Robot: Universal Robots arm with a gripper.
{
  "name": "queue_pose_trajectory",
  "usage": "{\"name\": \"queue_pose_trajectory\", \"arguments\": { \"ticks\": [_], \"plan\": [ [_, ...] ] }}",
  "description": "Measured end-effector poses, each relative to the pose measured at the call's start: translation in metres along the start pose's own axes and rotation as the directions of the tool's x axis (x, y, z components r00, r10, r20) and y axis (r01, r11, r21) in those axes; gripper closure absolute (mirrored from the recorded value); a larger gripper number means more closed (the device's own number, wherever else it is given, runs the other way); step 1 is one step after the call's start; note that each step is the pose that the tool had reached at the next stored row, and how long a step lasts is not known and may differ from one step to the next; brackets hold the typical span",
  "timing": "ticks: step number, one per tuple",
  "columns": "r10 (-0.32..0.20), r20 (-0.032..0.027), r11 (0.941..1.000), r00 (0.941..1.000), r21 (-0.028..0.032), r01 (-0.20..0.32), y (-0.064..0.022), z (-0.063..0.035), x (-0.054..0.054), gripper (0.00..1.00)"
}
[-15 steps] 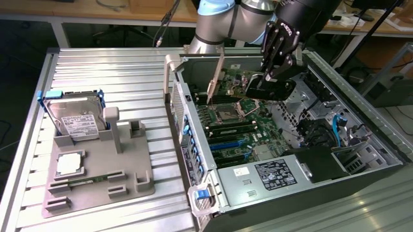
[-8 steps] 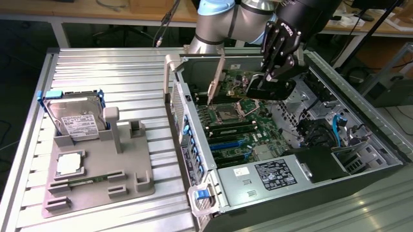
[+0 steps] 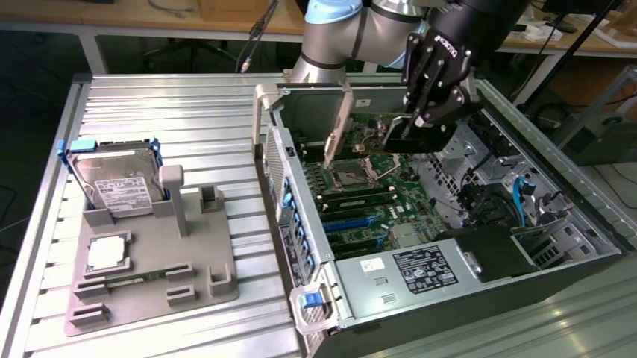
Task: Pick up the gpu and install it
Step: 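Insert the gpu into the slot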
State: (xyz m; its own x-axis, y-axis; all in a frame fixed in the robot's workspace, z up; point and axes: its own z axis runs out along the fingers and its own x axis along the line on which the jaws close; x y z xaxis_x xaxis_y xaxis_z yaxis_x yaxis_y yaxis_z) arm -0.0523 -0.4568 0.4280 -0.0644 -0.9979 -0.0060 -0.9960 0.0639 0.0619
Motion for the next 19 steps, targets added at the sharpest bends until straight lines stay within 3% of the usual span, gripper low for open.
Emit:
{"name": "queue_pose_trajectory", "arguments": {
  "ticks": [9,19],
  "plan": [
    [-0.100,-0.0065,0.9950,0.9950,-0.0009,0.100,-0.0040,0.0021,-0.0003,0.73],
    [-0.107,-0.0081,0.9942,0.9942,-0.0010,0.107,-0.0041,0.0027,-0.0005,0.73]
  ]
}}
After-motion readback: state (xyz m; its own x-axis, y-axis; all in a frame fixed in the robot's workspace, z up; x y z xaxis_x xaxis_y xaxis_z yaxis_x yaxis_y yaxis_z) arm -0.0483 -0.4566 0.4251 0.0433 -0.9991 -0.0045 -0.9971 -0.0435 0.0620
